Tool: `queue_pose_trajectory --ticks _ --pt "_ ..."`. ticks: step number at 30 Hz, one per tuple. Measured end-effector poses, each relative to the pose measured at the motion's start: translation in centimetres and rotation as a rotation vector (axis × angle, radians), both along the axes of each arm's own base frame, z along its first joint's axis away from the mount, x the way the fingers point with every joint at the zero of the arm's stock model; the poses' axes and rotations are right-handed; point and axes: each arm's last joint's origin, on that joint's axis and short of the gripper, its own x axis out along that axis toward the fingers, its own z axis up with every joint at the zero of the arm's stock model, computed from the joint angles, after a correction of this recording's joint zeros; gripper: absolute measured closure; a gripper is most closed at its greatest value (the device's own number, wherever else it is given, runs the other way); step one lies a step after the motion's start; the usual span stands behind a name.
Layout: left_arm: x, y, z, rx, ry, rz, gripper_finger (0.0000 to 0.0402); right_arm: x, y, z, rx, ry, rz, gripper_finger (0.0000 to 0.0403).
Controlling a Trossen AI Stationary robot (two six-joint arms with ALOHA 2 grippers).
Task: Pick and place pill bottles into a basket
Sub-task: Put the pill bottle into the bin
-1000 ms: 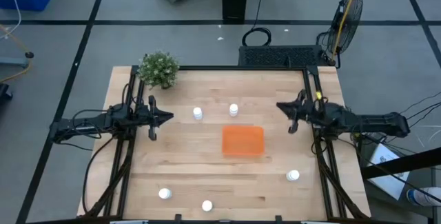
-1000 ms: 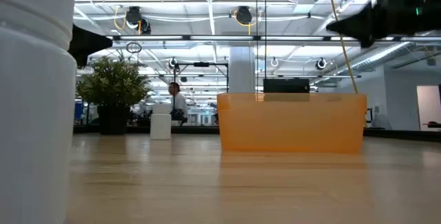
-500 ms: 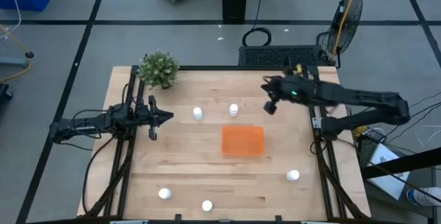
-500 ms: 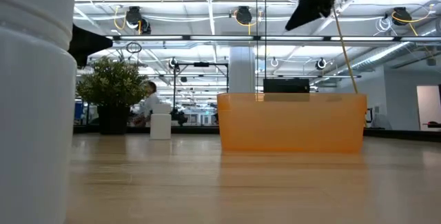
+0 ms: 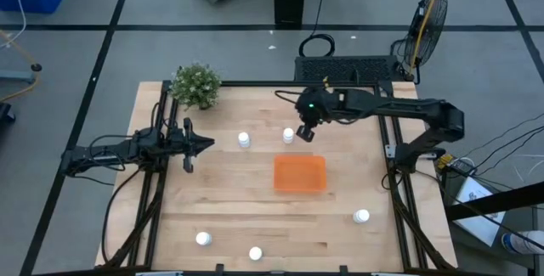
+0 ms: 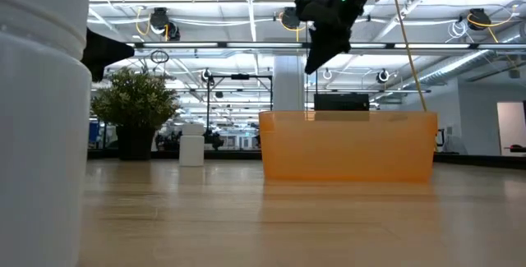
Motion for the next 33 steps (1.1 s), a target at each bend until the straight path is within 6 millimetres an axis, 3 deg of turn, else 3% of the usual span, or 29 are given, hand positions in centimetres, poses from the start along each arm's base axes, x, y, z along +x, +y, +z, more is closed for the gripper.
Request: queue_pose_trajectory --ticks 5,14,19,25,33 --pt "0.0 0.0 0.0 0.002 0.004 -0.001 0.0364 1.9 0.0 -0.7 0.021 0.101 0.021 0.0376" --pt "0.0 0.0 -0.1 -0.011 0.005 -0.003 0.0364 4.1 1.3 0.2 0.033 0.114 0.052 0.0237" --pt "0.0 0.0 -0.1 -0.024 0.004 -0.004 0.0364 5.1 1.9 -0.2 0.061 0.172 0.055 0.0186" --pt "0.0 0.0 -0.1 -0.024 0.005 -0.005 0.0364 6.2 1.8 -1.2 0.202 0.285 0.035 0.0172" --pt "0.0 0.0 -0.1 -0.024 0.005 -0.005 0.0364 6.9 1.2 -3.1 0.196 0.369 0.069 0.0172"
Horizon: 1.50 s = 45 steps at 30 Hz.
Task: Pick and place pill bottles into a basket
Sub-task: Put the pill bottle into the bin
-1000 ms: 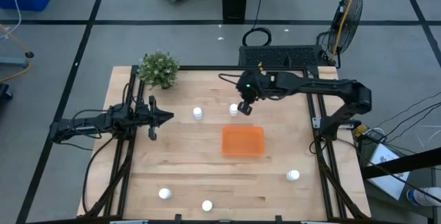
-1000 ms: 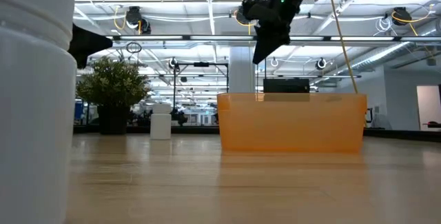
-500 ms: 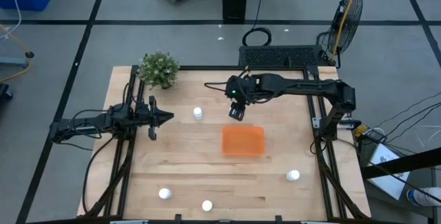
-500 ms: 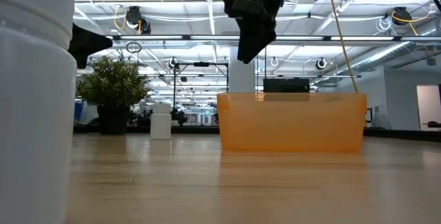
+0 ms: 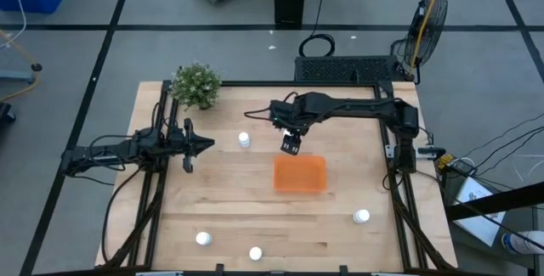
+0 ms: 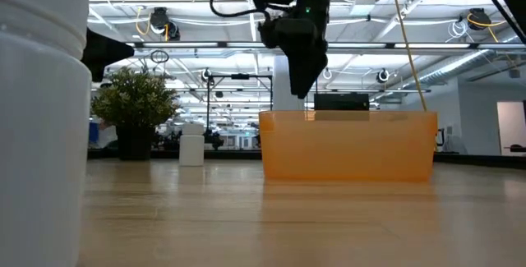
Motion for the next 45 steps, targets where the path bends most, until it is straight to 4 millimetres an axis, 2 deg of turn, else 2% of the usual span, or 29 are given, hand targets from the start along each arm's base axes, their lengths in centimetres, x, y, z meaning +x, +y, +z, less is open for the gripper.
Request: queue_pose_trajectory --ticks 8,15,28,45 --pt "0.0 0.0 0.0 -0.001 0.0 0.0 0.0364 0.6 -0.5 -1.6 -0.002 0.04 0.033 0.0167" --pt "0.0 0.0 0.0 0.0 0.0 -0.005 0.0364 1.2 -0.8 -1.4 -0.025 -0.025 0.048 0.0145" --pt "0.0 0.0 0.0 0.0 0.001 -0.006 0.0364 1.3 -1.8 -1.8 -0.032 -0.039 0.03 0.012" --pt "0.0 0.0 0.0 0.002 0.001 -0.007 0.0364 0.7 -1.9 -5.5 -0.033 -0.027 0.051 0.012"
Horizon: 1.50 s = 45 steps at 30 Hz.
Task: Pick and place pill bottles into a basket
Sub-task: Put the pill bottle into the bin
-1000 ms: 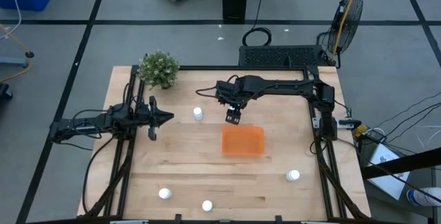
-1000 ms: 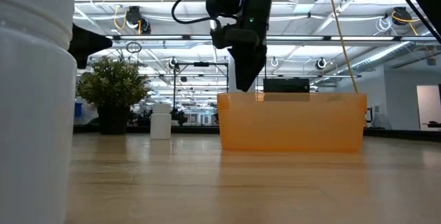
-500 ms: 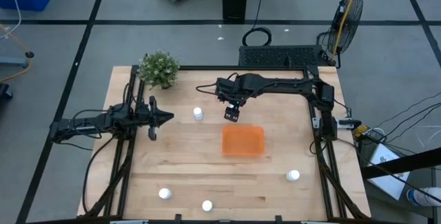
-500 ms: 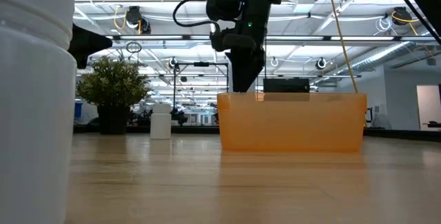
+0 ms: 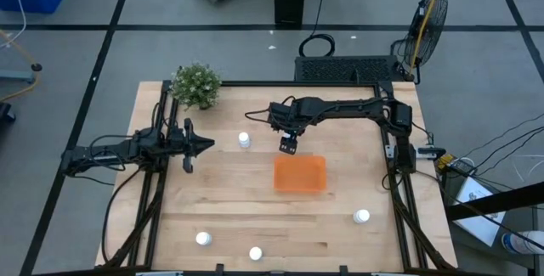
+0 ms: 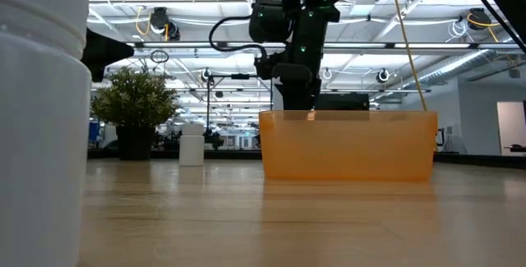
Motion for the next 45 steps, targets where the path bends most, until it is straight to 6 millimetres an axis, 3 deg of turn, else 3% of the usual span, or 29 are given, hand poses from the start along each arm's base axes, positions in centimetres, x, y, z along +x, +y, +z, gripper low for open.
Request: queue_pose_trajectory --ticks 21,25,30,41,45 --pt "0.0 0.0 0.0 0.003 0.0 0.0 0.0364 -0.1 -1.0 -0.4 -0.004 -0.026 -0.017 0.0124" --pt "0.0 0.0 0.0 0.003 0.0 0.0 0.0364 -0.1 -1.0 -0.4 0.002 -0.028 -0.016 0.0158" --pt "0.0 0.0 0.0 0.003 0.0 0.0 0.0364 -0.1 -1.1 -0.4 0.063 -0.049 -0.004 0.0264" --pt "0.0 0.0 0.0 0.003 0.001 0.0 0.0364 0.3 -1.3 -0.3 0.034 -0.082 0.043 0.0263" --pt "0.0 0.0 0.0 0.003 0.0 0.0 0.0364 -0.2 -0.6 1.2 -0.015 -0.094 0.061 0.0263"
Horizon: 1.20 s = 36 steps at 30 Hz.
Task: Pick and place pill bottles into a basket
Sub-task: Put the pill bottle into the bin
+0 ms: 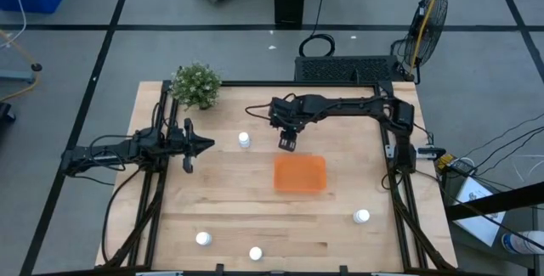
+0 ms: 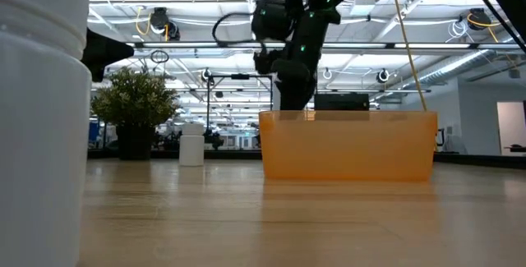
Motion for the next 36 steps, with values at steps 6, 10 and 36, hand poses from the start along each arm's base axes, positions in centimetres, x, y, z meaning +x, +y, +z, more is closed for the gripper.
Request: queue_pose_trajectory --ticks 6,10,36 --pt "0.0 0.0 0.0 -0.004 0.0 0.0 0.0364 -1.4 1.6 4.5 -0.052 -0.106 0.0 0.0263" --pt "0.0 0.0 0.0 -0.004 0.0 0.0 0.0364 -3.2 3.4 7.7 -0.053 -0.161 -0.023 0.0263" --pt "0.2 0.0 -0.3 -0.029 0.031 0.0 0.0364 -7.4 13.3 4.1 0.094 0.028 -0.114 0.0263"
